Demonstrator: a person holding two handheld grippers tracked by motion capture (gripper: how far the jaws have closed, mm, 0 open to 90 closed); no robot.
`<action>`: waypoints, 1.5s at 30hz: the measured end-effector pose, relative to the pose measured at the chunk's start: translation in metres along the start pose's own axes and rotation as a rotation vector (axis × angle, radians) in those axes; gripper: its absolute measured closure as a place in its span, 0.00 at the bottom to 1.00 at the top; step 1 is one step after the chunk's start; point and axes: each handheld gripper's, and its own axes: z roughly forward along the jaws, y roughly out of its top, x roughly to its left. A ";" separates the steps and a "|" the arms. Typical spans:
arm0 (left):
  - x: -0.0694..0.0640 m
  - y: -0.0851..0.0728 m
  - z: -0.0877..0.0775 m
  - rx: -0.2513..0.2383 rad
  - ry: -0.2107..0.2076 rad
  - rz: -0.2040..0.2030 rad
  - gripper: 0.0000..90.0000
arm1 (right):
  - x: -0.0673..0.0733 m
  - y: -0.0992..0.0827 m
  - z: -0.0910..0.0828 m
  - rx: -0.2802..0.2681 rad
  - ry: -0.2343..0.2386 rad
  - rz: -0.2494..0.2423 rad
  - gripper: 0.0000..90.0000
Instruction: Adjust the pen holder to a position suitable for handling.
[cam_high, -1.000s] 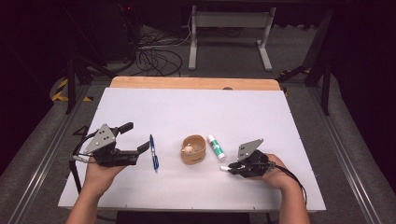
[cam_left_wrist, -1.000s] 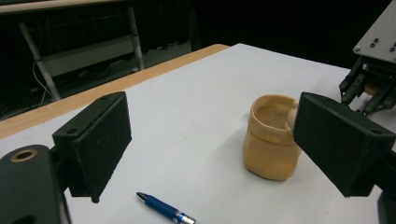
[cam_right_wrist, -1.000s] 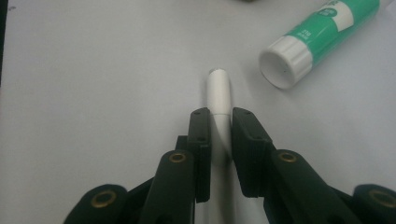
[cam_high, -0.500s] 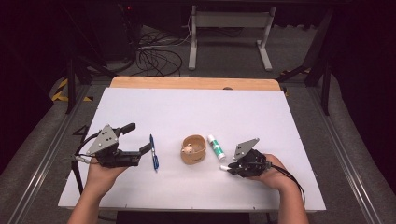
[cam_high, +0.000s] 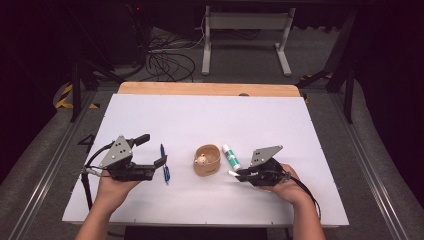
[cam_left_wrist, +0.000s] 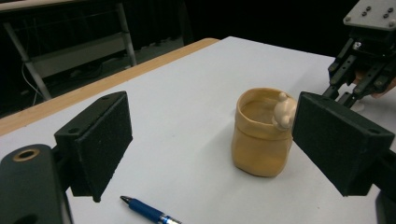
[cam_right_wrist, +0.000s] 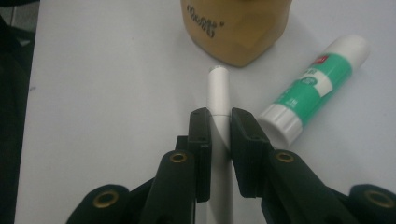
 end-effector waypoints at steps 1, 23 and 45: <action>-0.001 0.000 0.001 0.003 -0.005 0.003 0.14 | 0.000 0.001 0.001 -0.014 0.006 0.003 0.88; -0.047 -0.015 0.044 0.031 -0.111 0.019 0.18 | 0.018 0.026 0.007 -0.242 0.006 -0.013 0.88; -0.095 -0.022 0.071 0.003 -0.118 0.019 0.22 | 0.031 0.040 -0.003 -0.402 0.016 -0.050 0.88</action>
